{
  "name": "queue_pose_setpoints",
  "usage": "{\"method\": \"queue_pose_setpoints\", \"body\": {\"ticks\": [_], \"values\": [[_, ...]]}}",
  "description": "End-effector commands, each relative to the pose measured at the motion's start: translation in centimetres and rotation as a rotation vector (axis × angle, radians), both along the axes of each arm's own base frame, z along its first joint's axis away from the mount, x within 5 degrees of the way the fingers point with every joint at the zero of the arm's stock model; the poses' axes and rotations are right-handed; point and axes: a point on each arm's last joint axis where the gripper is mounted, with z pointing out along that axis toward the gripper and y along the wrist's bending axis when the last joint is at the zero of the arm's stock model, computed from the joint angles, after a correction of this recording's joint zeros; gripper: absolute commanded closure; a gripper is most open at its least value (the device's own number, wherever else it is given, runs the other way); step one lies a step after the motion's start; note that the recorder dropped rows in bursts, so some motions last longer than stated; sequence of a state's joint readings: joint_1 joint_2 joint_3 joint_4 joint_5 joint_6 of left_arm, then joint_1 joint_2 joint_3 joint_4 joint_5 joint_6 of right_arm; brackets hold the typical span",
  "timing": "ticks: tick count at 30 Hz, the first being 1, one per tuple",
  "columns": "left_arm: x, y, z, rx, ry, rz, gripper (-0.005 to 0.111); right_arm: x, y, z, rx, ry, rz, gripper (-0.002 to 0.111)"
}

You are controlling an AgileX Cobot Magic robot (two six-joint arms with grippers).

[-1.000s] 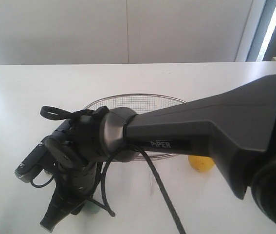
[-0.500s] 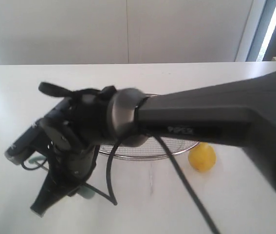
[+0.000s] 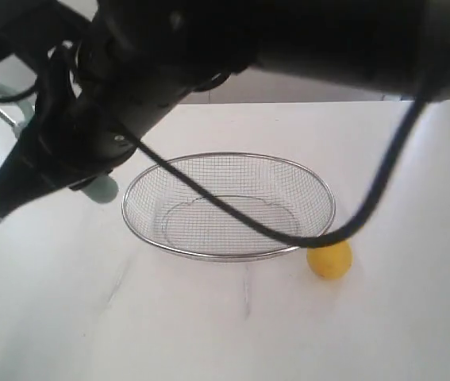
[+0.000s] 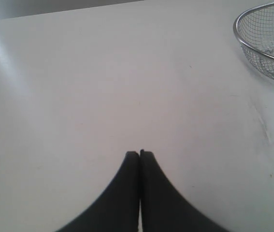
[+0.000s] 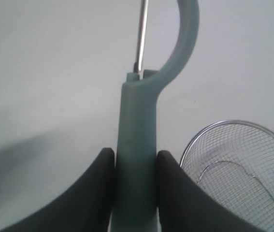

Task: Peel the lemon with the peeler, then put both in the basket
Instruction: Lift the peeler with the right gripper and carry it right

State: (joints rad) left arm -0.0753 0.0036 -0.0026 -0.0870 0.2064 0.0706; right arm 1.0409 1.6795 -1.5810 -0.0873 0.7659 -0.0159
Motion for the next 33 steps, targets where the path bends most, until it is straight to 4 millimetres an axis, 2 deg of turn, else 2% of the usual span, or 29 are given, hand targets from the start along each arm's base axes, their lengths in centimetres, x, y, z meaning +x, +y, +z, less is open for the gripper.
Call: {"method": "queue_pose_setpoints", "body": {"ticks": [1, 11, 14, 18, 23, 27, 33], "values": [[0.0, -0.1, -0.1, -0.004, 0.005, -0.010, 0.107, -1.0, -2.4, 4.0, 0.090, -0.067, -0.007, 0.108], [0.0, -0.1, -0.1, -0.004, 0.005, -0.010, 0.107, -3.6, -6.7, 9.6, 0.226, -0.162, -0.010, 0.108], [0.0, -0.1, -0.1, -0.004, 0.005, -0.010, 0.107, -4.4, -9.2, 11.6, 0.250, -0.209, -0.065, 0.108], [0.0, -0.1, -0.1, -0.004, 0.005, -0.010, 0.107, -5.0, -12.5, 12.9, 0.214, -0.247, -0.183, 0.108], [0.0, -0.1, -0.1, -0.004, 0.005, -0.010, 0.107, -7.0, -16.6, 14.7, 0.229, -0.265, -0.231, 0.108], [0.0, -0.1, -0.1, -0.004, 0.005, -0.010, 0.107, -8.1, -19.0, 15.4, 0.229, -0.260, -0.280, 0.108], [0.0, -0.1, -0.1, -0.004, 0.005, -0.010, 0.107, -8.5, -20.3, 15.0, 0.212, -0.255, -0.319, 0.108]]}}
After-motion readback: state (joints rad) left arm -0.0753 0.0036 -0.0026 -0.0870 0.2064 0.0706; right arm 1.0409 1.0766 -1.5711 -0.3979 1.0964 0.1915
